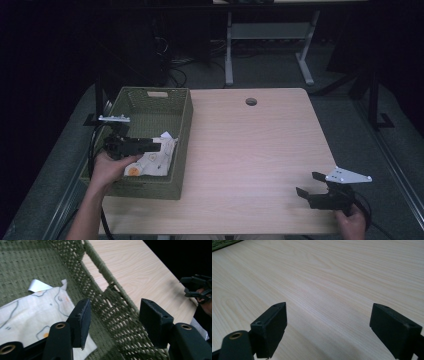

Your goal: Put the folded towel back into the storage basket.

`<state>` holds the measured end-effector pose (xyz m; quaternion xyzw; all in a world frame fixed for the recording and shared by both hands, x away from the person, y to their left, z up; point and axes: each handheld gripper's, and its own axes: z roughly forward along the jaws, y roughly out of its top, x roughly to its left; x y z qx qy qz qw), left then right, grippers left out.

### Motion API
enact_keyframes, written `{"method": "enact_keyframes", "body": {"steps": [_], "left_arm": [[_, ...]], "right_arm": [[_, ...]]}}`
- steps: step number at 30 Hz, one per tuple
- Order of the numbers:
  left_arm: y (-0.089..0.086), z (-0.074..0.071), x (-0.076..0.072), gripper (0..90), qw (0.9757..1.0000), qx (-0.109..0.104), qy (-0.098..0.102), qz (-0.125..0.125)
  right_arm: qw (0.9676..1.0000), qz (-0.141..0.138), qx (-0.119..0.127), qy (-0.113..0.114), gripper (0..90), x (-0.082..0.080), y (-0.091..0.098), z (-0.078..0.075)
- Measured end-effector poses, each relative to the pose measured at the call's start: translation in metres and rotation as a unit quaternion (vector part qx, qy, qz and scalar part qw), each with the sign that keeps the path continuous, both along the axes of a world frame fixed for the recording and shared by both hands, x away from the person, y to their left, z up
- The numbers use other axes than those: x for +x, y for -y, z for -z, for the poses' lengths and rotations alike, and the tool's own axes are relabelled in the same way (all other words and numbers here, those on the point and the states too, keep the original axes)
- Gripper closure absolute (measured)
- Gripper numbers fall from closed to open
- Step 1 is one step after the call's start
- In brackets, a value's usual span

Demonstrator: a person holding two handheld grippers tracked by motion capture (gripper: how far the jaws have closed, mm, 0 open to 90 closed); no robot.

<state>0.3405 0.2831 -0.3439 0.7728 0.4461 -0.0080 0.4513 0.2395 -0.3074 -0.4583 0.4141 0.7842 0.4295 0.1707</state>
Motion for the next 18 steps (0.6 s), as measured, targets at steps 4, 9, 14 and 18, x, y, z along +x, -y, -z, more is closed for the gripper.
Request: {"method": "enact_keyframes", "body": {"steps": [4, 9, 14, 18], "left_arm": [[0.009, -0.003, -0.006, 42.2, 0.9999, -0.003, 0.008, 0.011], [0.019, -0.009, -0.008, 42.2, 0.9996, -0.004, 0.015, 0.024], [0.026, -0.013, -0.01, 42.1, 0.9991, -0.009, 0.024, 0.035], [0.037, -0.017, -0.012, 42.2, 0.9984, -0.012, 0.031, 0.046]], "right_arm": [[1.0, -0.001, 0.001, -0.001, 13.7, 0.0, 0.001, 0.0], [1.0, -0.001, 0.007, 0.001, 13.7, -0.001, 0.002, -0.002], [1.0, 0.002, 0.008, 0.002, 13.7, -0.001, 0.004, -0.002], [0.9999, 0.004, 0.01, 0.001, 13.7, -0.001, 0.005, -0.002]]}}
